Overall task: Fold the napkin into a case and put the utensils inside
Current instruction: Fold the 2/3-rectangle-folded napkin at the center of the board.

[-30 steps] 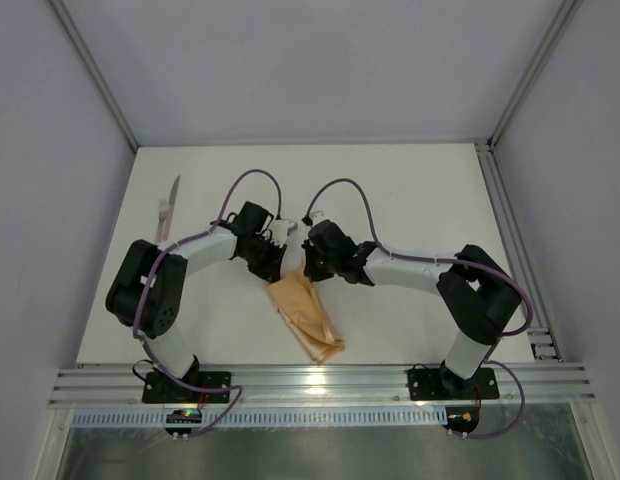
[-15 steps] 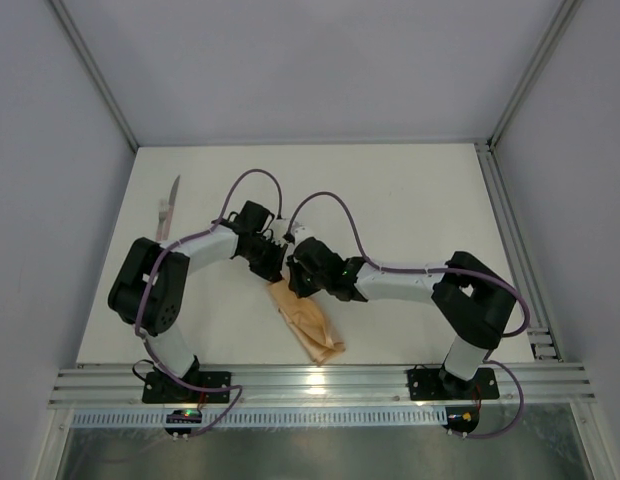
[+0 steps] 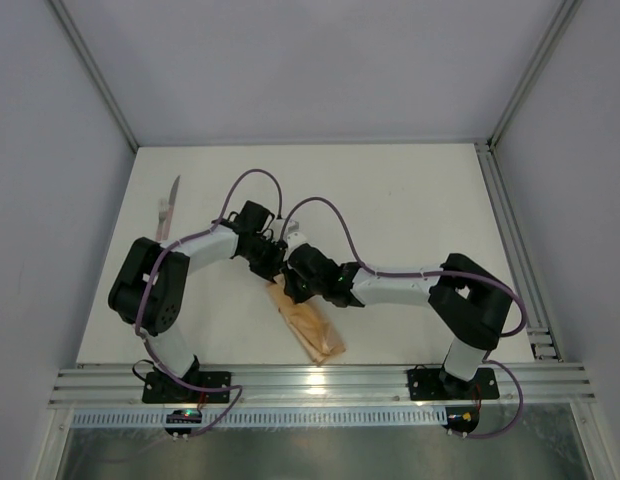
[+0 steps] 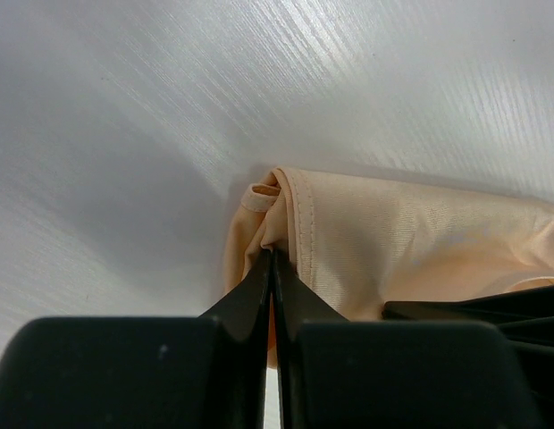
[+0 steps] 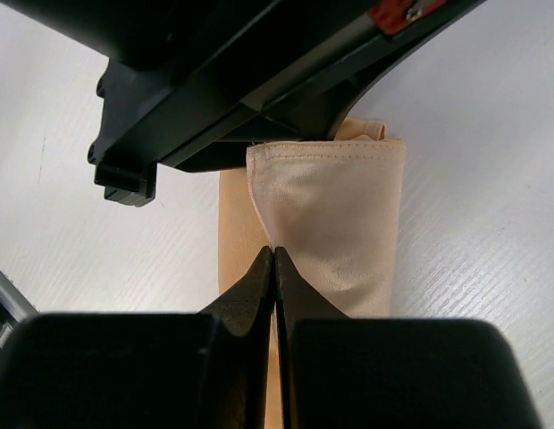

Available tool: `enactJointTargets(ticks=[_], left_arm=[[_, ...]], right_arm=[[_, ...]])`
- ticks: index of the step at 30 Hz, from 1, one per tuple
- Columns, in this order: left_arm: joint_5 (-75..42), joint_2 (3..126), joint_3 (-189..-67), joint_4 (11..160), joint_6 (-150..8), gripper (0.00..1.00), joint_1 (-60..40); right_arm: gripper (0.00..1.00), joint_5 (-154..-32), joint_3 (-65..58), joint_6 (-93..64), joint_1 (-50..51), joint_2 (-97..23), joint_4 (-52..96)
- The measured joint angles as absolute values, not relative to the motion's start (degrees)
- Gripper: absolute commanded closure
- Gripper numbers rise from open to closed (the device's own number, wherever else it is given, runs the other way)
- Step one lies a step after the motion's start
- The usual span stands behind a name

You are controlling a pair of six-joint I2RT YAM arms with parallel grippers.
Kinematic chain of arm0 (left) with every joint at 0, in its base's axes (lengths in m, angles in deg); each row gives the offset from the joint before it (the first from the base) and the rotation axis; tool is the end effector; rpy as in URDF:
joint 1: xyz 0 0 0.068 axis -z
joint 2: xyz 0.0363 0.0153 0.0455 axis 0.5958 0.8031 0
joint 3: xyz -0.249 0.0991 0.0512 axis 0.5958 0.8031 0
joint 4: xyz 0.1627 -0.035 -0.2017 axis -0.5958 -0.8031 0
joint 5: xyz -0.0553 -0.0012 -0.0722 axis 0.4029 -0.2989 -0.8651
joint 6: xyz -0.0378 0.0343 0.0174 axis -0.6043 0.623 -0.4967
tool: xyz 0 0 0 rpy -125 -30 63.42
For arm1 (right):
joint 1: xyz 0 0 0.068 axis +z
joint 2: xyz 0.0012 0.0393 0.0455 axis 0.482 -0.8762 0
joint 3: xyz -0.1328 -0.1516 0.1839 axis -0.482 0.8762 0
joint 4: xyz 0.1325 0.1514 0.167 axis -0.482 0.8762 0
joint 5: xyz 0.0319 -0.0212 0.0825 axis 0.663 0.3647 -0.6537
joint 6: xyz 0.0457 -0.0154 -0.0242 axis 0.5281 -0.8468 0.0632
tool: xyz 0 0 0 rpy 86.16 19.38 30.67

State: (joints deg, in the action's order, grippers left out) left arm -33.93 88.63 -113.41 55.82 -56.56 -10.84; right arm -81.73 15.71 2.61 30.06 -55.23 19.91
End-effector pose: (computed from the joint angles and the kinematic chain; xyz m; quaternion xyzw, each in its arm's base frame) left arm 0.2858 -0.1548 0.1549 0.2762 0.9190 -0.2504 0.1282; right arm 0.1903 0.3109 0.1769 -0.2606 0.8740 0.2503 0.3249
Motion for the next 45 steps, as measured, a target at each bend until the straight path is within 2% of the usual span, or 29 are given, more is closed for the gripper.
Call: enactJointTargets(ticks=[10, 17, 19, 23, 33, 38, 45], left_arm=[[-34.04, 88.65, -113.41, 55.84, -57.3, 1.0, -10.84], [-34.28, 88.96, -113.98, 55.16, -57.3, 1.0, -10.84], [-34.28, 89.13, -114.61, 54.44, -57.13, 0.95, -10.99], [-35.02, 89.18, -116.29, 53.02, -56.12, 0.75, -12.19], [-38.56, 88.83, -119.33, 47.97, -54.0, 0.55, -14.64], [-40.33, 88.3, -119.33, 45.41, -53.15, 0.52, -15.16], [-39.94, 88.44, -118.33, 43.14, -51.92, 0.56, -14.53]], right_arm=[[0.97, -82.27, 15.08, 2.2, 30.34, -56.69, 20.15], [0.93, -82.62, 15.03, 2.63, 30.82, -59.88, 20.02], [0.93, -82.6, 15.03, 2.9, 30.8, -60.04, 19.71], [0.93, -82.34, 15.05, 3.53, 30.82, -60.1, 19.56], [0.92, -81.46, 15.05, 4.36, 31.0, -60.1, 19.53], [0.92, -80.52, 15.14, 4.36, 31.13, -60.1, 19.21], [0.91, -80.11, 15.16, 4.36, 31.19, -60.1, 19.12]])
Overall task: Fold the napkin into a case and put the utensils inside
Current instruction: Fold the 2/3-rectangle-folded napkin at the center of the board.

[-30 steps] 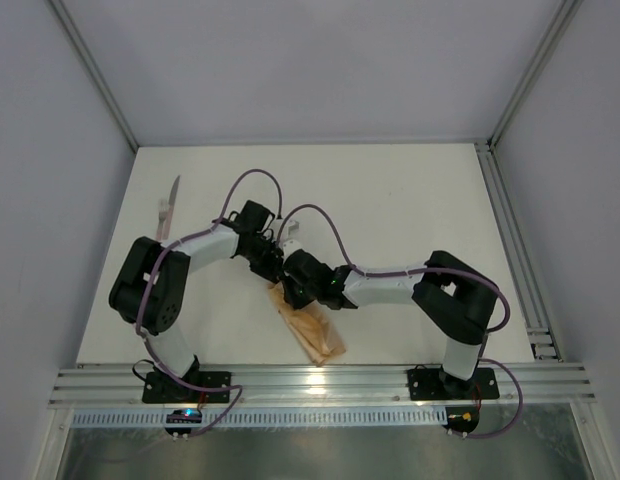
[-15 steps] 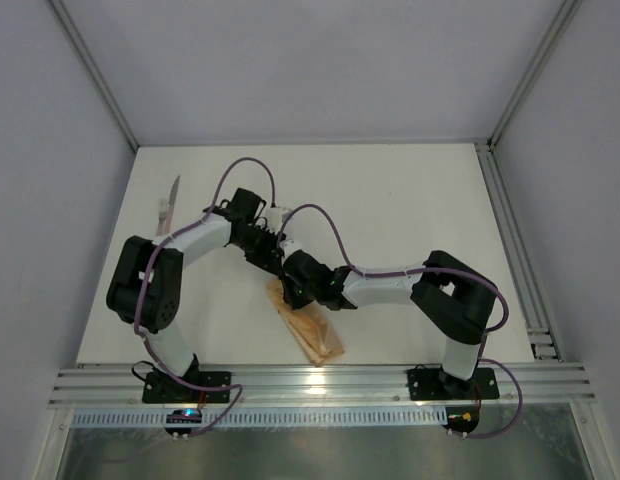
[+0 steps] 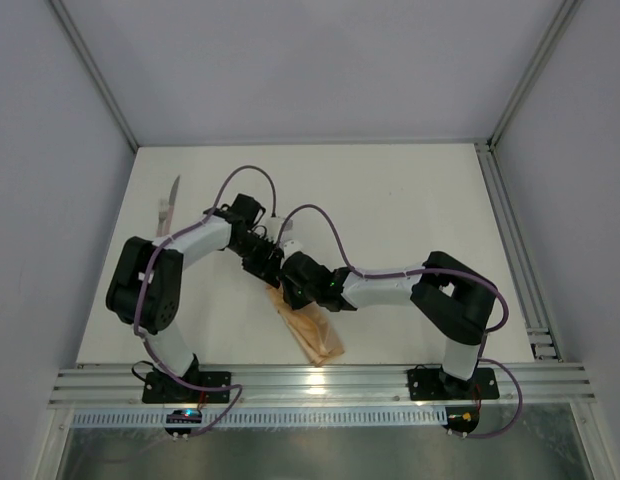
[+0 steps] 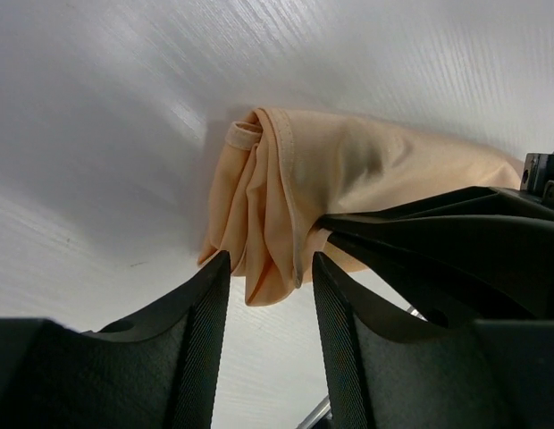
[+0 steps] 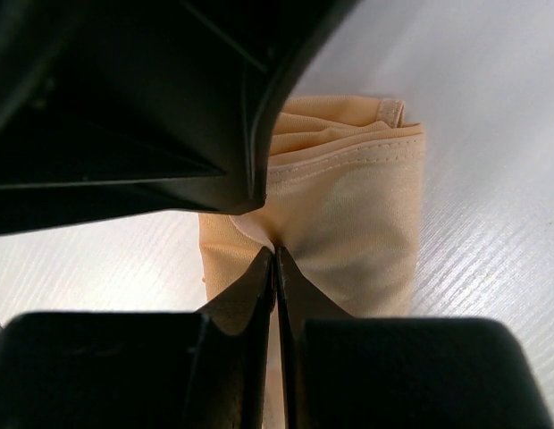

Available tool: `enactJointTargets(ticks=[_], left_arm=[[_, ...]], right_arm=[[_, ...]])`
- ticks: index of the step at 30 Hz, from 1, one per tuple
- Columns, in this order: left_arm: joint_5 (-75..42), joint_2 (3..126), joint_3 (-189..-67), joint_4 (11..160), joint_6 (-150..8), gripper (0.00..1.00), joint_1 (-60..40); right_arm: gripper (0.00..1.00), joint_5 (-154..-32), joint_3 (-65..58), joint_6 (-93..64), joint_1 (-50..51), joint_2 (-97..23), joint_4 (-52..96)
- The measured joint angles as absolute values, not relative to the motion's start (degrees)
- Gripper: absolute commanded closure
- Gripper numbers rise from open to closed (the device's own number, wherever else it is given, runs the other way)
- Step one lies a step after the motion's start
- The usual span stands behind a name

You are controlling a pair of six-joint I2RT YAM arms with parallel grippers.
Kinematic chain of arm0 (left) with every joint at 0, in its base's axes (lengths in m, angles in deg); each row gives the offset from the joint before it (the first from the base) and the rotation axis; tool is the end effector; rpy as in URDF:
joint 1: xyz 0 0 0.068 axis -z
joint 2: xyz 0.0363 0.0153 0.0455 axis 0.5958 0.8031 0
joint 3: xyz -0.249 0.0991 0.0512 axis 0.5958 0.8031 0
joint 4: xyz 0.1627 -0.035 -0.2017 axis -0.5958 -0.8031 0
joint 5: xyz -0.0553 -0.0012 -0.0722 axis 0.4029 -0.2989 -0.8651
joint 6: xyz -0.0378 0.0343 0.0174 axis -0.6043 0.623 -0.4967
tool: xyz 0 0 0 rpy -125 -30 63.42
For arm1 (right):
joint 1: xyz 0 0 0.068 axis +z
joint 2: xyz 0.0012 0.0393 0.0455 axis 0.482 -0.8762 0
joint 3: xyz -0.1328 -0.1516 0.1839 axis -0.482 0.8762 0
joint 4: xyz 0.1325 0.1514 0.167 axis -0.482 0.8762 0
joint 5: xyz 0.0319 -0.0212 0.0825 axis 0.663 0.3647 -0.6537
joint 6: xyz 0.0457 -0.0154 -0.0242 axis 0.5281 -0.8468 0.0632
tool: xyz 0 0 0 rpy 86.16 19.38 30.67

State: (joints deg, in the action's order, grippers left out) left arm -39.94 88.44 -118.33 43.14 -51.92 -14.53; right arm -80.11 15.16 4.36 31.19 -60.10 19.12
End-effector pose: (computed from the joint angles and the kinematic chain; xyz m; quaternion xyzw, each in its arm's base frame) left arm 0.2894 -0.1373 0.1729 0.2744 0.9155 -0.2845 0.0748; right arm 0.1887 0.3204 0.1513 -0.2549 0.8879 0.2292 0.3068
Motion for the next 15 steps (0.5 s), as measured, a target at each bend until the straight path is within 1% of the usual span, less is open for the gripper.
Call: enactJointTargets(ticks=[2, 3, 4, 6, 7, 9, 10, 11, 13, 14, 15], left_arm=[[-39.81, 88.81, -118.22, 43.16, -52.14, 0.62, -14.07], [-39.83, 89.11, -118.22, 43.27, -52.19, 0.66, -13.72], [-39.83, 89.4, -118.22, 43.4, -52.43, 0.73, -13.39], [-39.83, 90.03, -118.22, 43.73, -53.02, 0.8, -12.85], [-39.81, 90.31, -118.22, 43.82, -53.08, 0.87, -12.65], [-39.85, 90.84, -118.22, 43.82, -53.04, 0.95, -12.58], [-39.87, 91.04, -118.22, 43.8, -52.99, 1.0, -12.58], [-39.85, 91.15, -118.19, 43.8, -53.02, 1.0, -12.58], [-39.81, 91.17, -118.19, 43.8, -52.78, 1.0, -12.56], [-39.76, 91.17, -118.19, 43.8, -52.71, 1.0, -12.54], [-39.7, 91.17, -118.15, 43.8, -52.64, 1.0, -12.54]], right_arm=[[0.91, -80.0, 15.19, 4.36, 31.24, -60.1, 19.1], [0.91, -80.02, 15.19, 4.36, 31.22, -60.1, 19.05], [0.91, -80.0, 15.19, 4.36, 31.22, -60.1, 19.03], [0.9, -80.0, 15.23, 4.36, 31.22, -60.1, 18.94], [0.89, -80.0, 15.25, 4.36, 31.22, -60.1, 18.92], [0.85, -80.0, 15.25, 4.34, 31.22, -60.1, 18.9], [0.83, -80.02, 15.25, 4.32, 31.24, -60.1, 18.88], [0.74, -80.02, 15.25, 4.16, 31.24, -60.1, 18.86], [0.67, -80.22, 15.08, 3.9, 31.24, -60.02, 18.99], [0.62, -80.2, 14.86, 3.64, 31.26, -59.97, 19.23], [0.59, -80.24, 14.71, 3.14, 31.3, -59.78, 19.86]])
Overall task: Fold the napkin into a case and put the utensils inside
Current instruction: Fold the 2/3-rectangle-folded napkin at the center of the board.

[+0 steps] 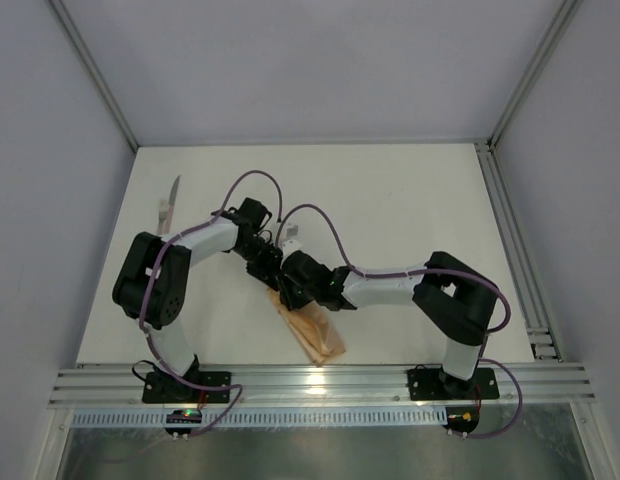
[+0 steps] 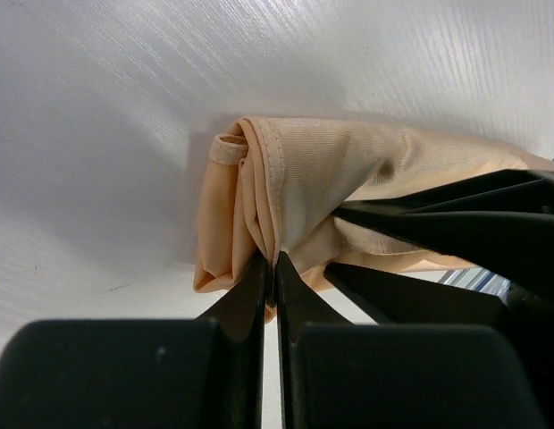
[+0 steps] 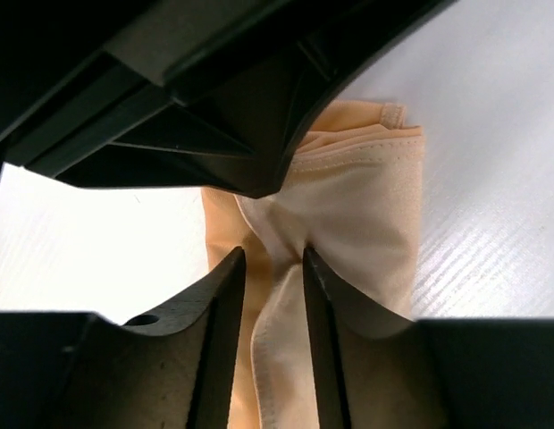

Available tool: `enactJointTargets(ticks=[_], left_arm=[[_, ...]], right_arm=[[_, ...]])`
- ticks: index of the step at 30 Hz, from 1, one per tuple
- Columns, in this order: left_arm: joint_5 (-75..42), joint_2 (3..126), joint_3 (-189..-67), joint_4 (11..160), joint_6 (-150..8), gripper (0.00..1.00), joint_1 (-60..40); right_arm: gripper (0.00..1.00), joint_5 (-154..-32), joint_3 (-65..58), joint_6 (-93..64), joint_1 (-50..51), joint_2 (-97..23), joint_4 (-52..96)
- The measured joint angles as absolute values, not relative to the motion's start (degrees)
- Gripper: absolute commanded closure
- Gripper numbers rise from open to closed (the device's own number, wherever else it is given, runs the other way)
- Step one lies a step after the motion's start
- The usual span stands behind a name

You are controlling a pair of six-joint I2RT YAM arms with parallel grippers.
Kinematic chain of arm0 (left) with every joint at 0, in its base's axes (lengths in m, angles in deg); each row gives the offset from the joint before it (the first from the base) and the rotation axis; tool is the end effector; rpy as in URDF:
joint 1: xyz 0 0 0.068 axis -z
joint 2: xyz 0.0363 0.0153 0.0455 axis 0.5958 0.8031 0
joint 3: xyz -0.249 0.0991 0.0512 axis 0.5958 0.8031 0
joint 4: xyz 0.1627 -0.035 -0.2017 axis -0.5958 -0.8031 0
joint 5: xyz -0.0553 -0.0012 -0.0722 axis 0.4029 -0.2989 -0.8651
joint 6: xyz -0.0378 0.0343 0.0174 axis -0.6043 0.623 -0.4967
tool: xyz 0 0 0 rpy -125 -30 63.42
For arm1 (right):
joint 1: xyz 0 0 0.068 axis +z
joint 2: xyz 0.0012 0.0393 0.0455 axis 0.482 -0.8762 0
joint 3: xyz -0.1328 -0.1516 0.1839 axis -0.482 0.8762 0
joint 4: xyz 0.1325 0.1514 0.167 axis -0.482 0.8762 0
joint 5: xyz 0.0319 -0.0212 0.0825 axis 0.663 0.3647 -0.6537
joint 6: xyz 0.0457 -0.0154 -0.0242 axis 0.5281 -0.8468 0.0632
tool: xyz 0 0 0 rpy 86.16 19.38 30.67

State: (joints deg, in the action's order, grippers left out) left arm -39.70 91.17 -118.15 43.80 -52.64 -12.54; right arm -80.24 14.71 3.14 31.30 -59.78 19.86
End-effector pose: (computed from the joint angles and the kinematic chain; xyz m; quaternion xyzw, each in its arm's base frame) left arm 0.2872 -0.1484 0.1580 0.2798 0.9164 -0.2819 0.0497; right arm 0.1882 0.3212 0.1545 -0.2656 0.8847 0.2271 0.3084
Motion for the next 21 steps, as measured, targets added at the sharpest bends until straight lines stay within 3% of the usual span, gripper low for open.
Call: enactJointTargets(ticks=[3, 12, 21], left_arm=[[-39.33, 91.17, -118.11, 43.77, -52.12, 1.0, -12.47], [-39.06, 91.06, -118.08, 43.71, -51.25, 1.0, -12.32], [-39.06, 90.84, -117.93, 43.69, -50.98, 1.0, -12.32]], right_arm=[[0.53, -80.24, 14.66, 1.65, 31.5, -57.68, 22.94], [0.52, -79.82, 19.73, 2.07, 33.14, -39.6, 31.8], [0.53, -79.8, 27.64, 7.92, 39.76, -37.79, 37.65]])
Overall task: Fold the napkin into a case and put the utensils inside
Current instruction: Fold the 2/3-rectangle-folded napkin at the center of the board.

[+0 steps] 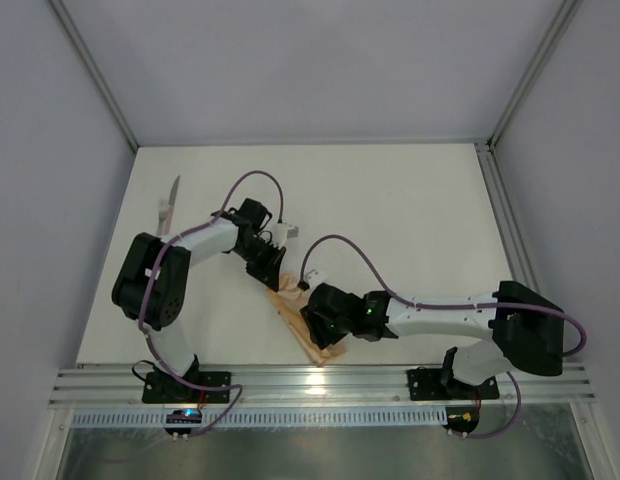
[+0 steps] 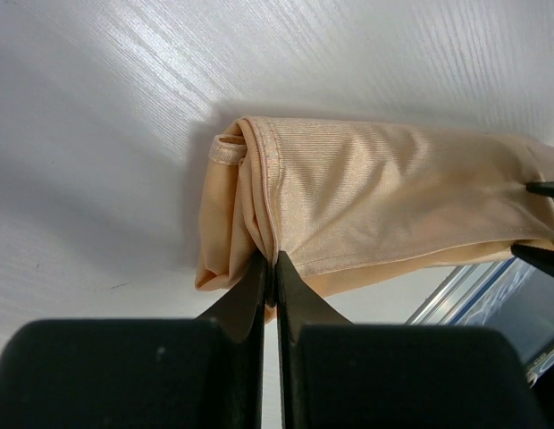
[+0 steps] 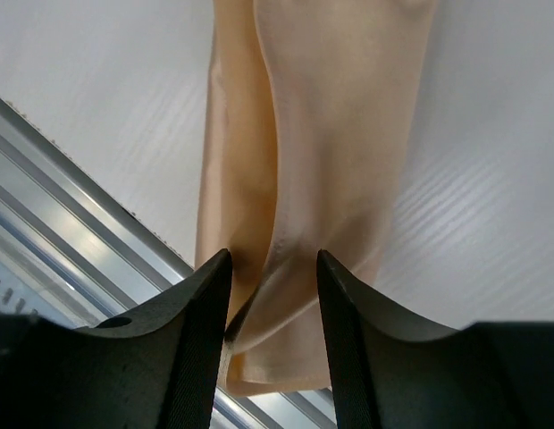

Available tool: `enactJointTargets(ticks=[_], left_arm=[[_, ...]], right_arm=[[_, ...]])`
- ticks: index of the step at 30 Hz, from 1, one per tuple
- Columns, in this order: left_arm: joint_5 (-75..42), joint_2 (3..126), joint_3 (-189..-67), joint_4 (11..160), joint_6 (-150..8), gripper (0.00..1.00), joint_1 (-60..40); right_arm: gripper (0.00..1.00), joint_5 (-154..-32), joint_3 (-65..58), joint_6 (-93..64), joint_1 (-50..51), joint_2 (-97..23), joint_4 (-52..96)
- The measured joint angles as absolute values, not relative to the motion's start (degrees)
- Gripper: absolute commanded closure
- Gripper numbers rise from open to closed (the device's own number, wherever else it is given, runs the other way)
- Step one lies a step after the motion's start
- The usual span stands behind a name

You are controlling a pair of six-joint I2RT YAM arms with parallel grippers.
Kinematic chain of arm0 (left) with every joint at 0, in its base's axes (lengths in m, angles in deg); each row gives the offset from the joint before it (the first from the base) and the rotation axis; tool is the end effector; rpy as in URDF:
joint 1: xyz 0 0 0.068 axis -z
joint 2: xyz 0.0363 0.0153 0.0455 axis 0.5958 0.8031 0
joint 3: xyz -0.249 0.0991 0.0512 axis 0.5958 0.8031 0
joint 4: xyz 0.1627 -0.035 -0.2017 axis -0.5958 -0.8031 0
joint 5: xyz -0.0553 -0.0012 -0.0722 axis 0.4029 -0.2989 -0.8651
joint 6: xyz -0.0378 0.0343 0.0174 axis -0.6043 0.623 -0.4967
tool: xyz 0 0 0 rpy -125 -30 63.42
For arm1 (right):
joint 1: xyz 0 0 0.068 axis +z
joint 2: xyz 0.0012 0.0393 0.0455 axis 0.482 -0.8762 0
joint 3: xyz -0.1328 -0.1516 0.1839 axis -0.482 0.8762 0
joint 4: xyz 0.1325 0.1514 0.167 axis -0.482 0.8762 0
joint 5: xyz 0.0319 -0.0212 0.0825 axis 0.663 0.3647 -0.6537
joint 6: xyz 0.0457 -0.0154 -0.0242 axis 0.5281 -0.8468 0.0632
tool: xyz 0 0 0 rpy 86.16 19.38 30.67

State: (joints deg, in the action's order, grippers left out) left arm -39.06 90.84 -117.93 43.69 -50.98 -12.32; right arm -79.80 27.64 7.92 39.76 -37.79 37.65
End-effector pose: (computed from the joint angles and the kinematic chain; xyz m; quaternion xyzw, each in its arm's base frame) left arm 0.2857 -0.1487 0.1585 0.2947 0.9133 -0.2760 0.0541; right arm 0.1048 0.2575 0.1839 -0.3044 0.8997 0.2041 0.2369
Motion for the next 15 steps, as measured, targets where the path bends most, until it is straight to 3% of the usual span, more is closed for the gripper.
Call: enactJointTargets(ticks=[3, 5, 7, 15], left_arm=[[-39.09, 90.75, -117.65, 43.69, -50.87, 1.0, -12.32], [-39.09, 90.75, -117.56, 43.71, -50.85, 1.0, -12.32], [-39.09, 90.75, -117.45, 43.73, -50.87, 1.0, -12.32], [-38.72, 90.75, -117.34, 43.75, -50.87, 1.0, -12.45]], right_arm=[[0.57, -78.62, 28.32, 9.21, 40.37, -36.85, 39.91], [0.72, -77.64, 28.32, 9.78, 41.21, -36.45, 40.41], [0.79, -76.7, 28.23, 10.2, 42.6, -36.37, 40.93], [0.85, -69.4, 25.11, 10.26, 52.9, -38.53, 44.74]])
